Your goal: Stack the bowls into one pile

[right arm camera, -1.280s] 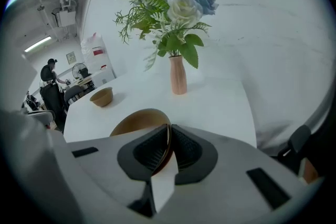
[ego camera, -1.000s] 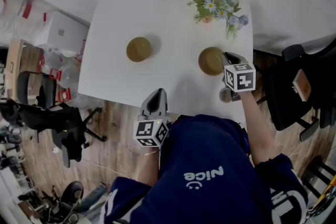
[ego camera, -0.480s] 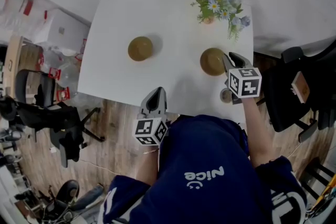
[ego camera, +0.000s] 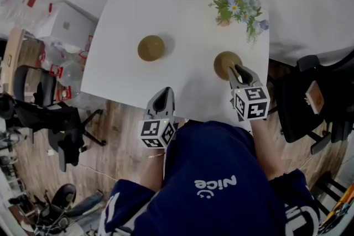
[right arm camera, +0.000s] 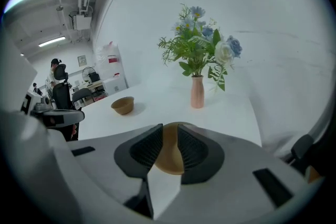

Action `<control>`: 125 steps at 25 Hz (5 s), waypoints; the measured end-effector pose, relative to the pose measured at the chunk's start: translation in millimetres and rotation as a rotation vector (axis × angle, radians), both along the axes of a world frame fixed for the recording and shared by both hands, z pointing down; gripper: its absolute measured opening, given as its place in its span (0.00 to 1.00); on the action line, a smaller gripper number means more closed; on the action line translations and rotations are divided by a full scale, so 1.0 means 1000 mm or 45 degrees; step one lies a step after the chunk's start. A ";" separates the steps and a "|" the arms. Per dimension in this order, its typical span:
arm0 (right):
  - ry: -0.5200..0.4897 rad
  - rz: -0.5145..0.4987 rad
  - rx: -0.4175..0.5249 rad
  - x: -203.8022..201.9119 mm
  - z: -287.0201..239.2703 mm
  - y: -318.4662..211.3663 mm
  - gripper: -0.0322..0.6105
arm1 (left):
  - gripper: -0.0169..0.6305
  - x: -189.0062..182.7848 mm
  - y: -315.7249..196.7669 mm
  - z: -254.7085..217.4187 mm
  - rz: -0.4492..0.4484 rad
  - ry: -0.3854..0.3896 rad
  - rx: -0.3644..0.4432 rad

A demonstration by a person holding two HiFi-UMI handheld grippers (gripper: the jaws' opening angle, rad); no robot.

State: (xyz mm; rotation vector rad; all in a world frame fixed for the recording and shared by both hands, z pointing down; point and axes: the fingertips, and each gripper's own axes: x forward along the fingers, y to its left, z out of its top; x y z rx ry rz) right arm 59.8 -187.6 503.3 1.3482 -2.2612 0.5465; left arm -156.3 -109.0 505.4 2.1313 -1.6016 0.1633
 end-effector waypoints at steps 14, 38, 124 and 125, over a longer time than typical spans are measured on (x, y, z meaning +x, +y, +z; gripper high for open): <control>0.008 -0.095 0.033 -0.046 0.012 0.036 0.19 | 0.05 -0.024 -0.003 0.008 -0.065 -0.024 -0.051; -0.011 -0.100 0.072 -0.068 0.007 0.029 0.19 | 0.20 -0.129 -0.105 -0.005 -0.310 0.004 -0.054; -0.028 0.118 0.021 0.055 0.015 0.070 0.16 | 0.07 0.059 -0.100 -0.020 0.003 0.297 -0.335; -0.031 0.124 0.024 0.058 0.014 0.071 0.16 | 0.07 0.064 -0.100 -0.020 0.011 0.298 -0.336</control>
